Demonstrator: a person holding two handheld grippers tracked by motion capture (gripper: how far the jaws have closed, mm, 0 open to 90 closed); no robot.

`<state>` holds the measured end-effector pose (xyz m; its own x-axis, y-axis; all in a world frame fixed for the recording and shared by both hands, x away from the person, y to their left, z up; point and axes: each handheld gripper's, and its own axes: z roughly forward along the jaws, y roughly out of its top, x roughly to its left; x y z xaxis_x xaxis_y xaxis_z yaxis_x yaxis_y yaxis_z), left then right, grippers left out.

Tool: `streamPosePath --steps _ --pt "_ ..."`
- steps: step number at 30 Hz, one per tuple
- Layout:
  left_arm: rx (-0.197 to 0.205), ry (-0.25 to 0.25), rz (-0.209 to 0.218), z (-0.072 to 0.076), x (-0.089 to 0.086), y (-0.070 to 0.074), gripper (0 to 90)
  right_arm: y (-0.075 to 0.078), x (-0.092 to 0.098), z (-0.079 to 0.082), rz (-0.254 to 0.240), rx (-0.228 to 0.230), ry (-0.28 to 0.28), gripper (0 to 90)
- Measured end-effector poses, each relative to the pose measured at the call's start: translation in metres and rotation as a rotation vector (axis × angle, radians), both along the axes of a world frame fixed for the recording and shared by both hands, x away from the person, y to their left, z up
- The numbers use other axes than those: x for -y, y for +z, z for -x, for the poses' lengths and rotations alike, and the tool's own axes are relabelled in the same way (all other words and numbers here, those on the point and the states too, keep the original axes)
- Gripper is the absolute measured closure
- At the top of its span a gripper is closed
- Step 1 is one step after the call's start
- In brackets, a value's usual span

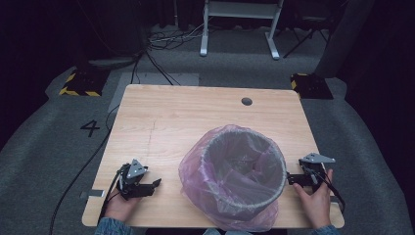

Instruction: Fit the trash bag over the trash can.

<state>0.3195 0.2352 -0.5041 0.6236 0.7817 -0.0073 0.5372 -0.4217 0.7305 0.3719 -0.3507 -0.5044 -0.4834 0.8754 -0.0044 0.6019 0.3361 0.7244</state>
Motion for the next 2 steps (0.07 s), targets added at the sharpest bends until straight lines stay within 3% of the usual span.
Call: streamPosePath --steps 2 --pt "0.000 0.001 0.001 0.0000 0.0000 0.0000 28.9 -0.0001 0.0005 -0.0018 0.004 -0.003 0.006 5.0"
